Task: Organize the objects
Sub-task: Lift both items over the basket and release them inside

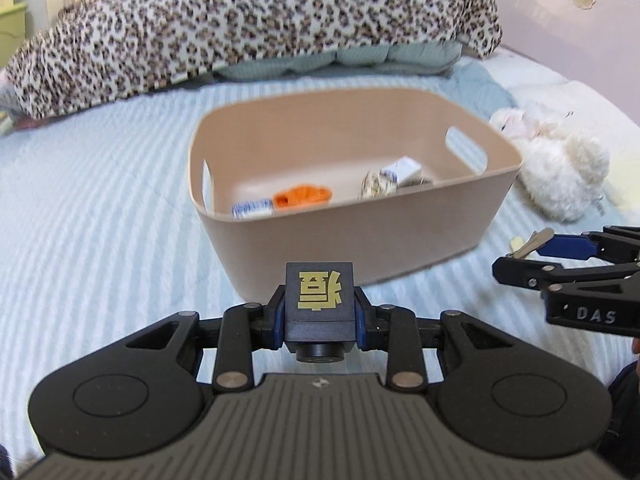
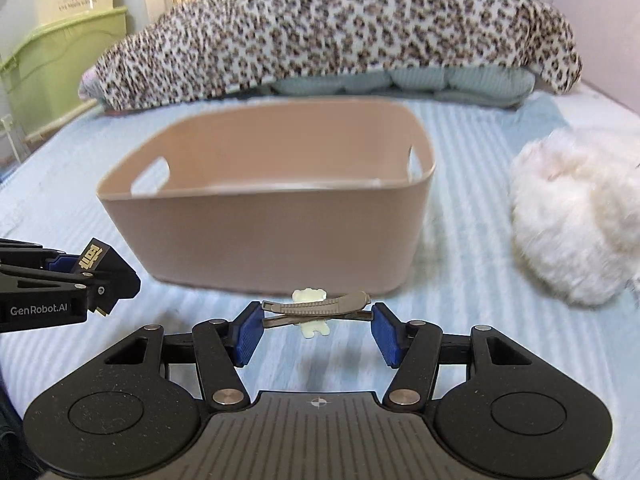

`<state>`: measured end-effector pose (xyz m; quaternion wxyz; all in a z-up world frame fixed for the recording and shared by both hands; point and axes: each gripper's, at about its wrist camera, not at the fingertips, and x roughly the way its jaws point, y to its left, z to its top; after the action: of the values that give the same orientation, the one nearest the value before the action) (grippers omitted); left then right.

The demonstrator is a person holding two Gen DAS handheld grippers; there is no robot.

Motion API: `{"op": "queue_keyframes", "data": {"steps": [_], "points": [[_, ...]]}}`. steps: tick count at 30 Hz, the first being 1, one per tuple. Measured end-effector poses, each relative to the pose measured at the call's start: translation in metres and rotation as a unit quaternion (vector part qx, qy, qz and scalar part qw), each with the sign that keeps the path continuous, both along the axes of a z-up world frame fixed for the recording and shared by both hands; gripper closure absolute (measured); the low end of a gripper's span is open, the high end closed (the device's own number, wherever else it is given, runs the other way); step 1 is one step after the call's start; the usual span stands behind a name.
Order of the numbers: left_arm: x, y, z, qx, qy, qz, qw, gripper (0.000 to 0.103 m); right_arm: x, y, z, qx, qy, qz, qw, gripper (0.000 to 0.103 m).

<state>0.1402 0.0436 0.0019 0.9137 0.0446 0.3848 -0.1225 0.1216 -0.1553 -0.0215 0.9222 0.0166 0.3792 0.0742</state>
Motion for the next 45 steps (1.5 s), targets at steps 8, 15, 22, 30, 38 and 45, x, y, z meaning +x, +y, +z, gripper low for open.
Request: {"op": "queue_keyframes", "data": {"steps": [8,15,22,30,38,45], "points": [[0.011,-0.003,0.038,-0.014,-0.035,0.006,0.9993,0.070,-0.001,-0.009,0.047,0.007,-0.062,0.002,0.998,0.047],[0.045,-0.013,0.058,0.000,-0.061,0.014,0.9980,0.070,0.025,-0.011,0.079,-0.011,-0.106,0.004,0.994,0.047],[0.091,-0.021,0.049,0.006,-0.046,0.035,0.9983,0.070,0.067,-0.011,0.086,-0.038,-0.117,0.000,0.992,0.047],[0.138,-0.035,0.004,0.044,0.022,0.040,0.9980,0.070,0.116,-0.001,0.057,-0.043,-0.072,-0.001,0.996,0.047],[0.155,-0.033,-0.028,0.063,0.079,0.057,0.9933,0.070,0.137,0.016,0.019,-0.069,-0.013,0.010,0.997,0.047],[0.152,-0.032,-0.029,0.079,0.094,0.056,0.9909,0.053,0.136,0.020,0.002,-0.084,0.018,0.004,0.996,0.039]]}}
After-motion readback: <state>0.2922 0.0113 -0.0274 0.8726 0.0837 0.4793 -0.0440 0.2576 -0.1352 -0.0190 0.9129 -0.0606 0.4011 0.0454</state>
